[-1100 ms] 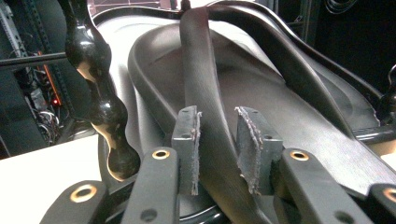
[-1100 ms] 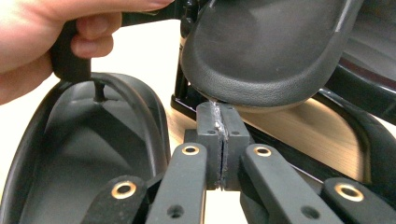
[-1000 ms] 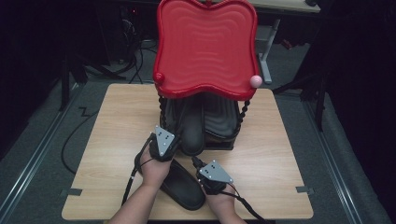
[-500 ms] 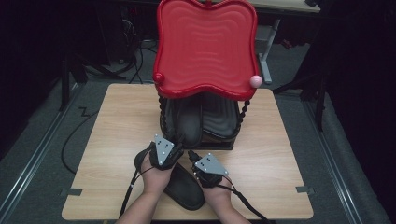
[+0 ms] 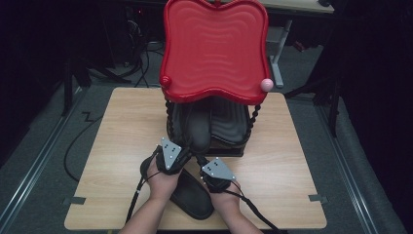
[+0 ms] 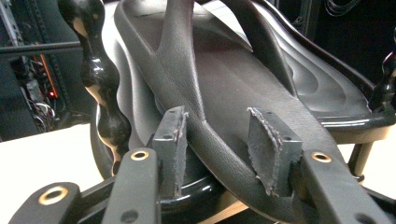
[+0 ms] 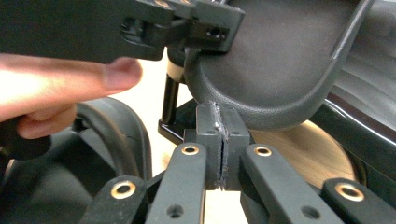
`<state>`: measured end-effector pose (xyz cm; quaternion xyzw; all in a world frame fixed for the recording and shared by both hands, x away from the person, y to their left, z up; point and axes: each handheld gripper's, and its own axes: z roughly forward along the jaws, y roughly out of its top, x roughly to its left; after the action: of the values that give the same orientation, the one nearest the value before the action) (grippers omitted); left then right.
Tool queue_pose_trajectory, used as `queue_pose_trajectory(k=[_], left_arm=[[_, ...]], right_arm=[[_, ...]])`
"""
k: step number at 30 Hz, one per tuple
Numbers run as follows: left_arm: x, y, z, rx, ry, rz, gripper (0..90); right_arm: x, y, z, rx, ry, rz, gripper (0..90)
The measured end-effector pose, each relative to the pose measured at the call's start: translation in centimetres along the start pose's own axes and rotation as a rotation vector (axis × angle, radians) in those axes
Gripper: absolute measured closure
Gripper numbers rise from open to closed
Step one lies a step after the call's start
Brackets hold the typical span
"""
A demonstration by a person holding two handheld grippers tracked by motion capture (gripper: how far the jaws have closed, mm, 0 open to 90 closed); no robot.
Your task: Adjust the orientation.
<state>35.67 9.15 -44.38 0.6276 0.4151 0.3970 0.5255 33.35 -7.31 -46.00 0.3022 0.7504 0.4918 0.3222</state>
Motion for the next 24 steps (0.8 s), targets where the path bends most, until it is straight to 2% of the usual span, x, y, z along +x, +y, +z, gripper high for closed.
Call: queue_pose_trajectory(k=[7, 15, 24], left_arm=[[0.1, 0.5, -0.3, -0.009, -0.003, 0.001, 55.9], [0.0, 0.6, 0.7, 0.012, 0.014, 0.006, 55.5], [-0.1, 1.0, 1.7, 0.019, 0.037, 0.019, 62.4]], right_arm=[[-0.7, 0.6, 0.8, -0.004, -0.016, 0.007, 88.8], [-1.6, 1.6, 1.9, -0.006, -0.036, 0.011, 88.6], [-1.8, 2.2, 2.0, -0.022, -0.039, 0.026, 88.1]])
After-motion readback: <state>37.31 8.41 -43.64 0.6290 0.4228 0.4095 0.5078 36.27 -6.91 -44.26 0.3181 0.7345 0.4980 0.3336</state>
